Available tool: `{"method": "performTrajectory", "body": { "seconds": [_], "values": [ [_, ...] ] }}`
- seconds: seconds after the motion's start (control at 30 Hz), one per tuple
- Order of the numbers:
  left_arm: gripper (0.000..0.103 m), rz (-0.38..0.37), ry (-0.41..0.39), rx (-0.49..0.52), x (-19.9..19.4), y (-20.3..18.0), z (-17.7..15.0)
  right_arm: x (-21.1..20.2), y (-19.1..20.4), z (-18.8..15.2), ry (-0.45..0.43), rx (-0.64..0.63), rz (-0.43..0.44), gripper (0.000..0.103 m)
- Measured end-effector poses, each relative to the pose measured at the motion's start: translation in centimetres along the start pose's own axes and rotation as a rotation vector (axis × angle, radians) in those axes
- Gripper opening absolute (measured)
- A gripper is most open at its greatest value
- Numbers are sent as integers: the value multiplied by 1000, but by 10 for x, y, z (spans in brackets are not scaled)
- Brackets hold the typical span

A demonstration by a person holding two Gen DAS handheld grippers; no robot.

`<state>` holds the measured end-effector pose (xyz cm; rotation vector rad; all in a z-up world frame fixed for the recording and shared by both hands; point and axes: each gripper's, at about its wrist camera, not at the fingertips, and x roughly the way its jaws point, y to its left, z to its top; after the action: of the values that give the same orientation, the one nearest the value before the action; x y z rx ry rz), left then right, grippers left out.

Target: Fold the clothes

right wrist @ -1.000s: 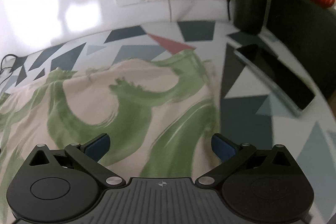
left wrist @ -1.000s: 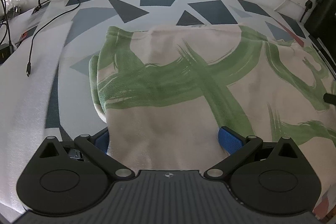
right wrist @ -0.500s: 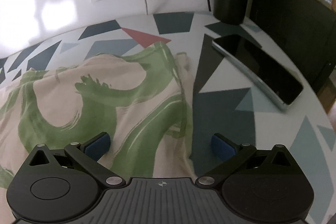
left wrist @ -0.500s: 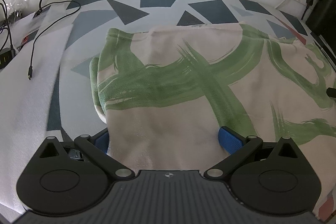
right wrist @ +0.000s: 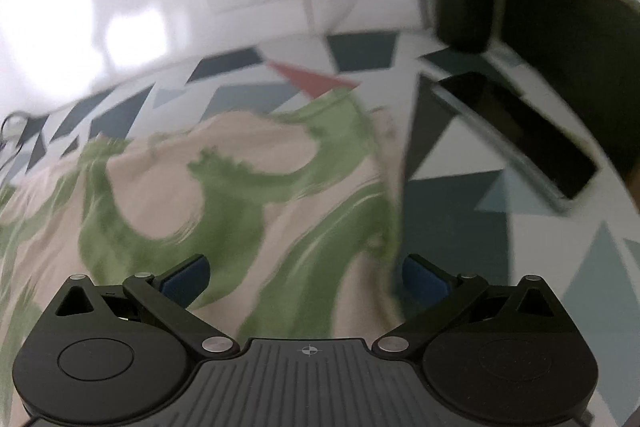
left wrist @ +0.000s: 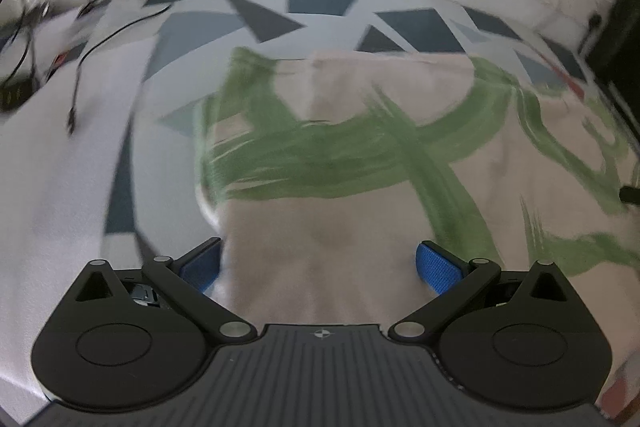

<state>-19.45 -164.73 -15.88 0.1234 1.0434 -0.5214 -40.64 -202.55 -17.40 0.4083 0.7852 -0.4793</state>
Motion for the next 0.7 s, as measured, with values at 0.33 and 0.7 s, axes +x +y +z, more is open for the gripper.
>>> {"method": "performTrajectory", "body": {
  "seconds": [0.33, 0.7],
  "values": [
    [103, 40, -10, 2, 2, 7, -7, 10, 7, -3, 40, -41, 9, 102],
    [102, 9, -2, 0, 10, -17, -2, 13, 48, -9, 60, -131, 46, 102]
  ]
}}
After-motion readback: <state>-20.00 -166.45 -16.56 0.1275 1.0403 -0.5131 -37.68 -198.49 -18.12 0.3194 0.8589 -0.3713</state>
